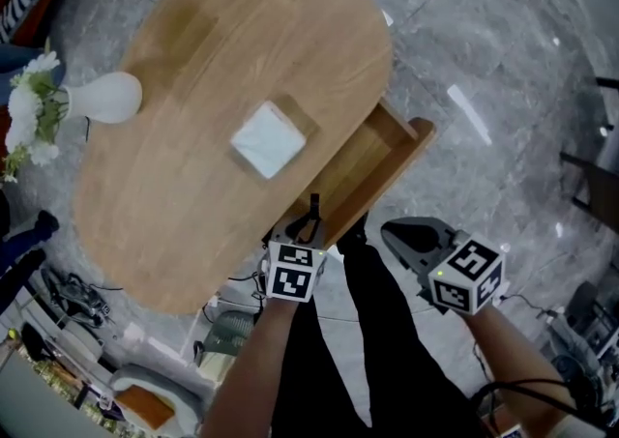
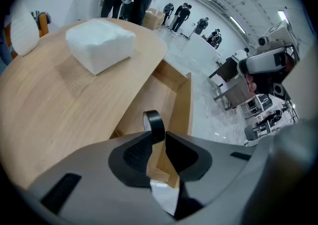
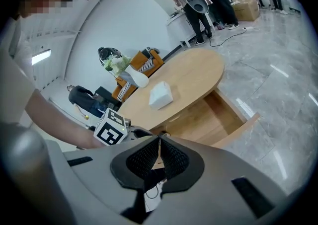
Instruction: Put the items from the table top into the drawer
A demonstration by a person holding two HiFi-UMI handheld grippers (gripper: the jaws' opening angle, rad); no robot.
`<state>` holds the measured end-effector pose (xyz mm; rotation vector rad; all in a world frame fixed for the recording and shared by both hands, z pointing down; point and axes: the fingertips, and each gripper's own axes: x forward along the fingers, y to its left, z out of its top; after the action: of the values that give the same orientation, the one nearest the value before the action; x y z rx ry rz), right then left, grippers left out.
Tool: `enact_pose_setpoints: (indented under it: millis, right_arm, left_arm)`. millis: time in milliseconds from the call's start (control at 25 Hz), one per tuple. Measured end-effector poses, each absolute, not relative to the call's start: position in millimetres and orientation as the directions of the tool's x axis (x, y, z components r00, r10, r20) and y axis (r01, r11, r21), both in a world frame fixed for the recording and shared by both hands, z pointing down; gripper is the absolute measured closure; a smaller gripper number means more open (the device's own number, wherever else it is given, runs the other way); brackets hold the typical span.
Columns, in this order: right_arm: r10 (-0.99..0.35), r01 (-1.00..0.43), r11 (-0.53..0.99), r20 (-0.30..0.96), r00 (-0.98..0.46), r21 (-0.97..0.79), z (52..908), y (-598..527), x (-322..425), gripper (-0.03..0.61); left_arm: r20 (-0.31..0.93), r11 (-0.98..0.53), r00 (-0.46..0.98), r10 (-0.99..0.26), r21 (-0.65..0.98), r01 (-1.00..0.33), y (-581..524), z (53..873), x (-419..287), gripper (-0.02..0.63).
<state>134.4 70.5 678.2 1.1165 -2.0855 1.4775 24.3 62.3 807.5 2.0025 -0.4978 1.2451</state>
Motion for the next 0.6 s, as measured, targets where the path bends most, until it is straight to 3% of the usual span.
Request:
enact_pose_setpoints:
  millis: [280,600]
  right_arm:
    - [-0.401,-0.762,0.163,0.664,-0.631,-0.627,674.5,62.7,129.2,0.541]
    - [-0.393,-0.762,0.208,0.661,-0.64,-0.614,657.2,60.2,124.3,0.543]
  left_arm:
    - [0.883,-0.665,0.468,0.026,0.365,-0.651,60.5,799.1,19.5,0.531]
    - [0.873,-0.641,0.486,-0.037,0.352,-0.682,54.5,771.3,12.7,0.577]
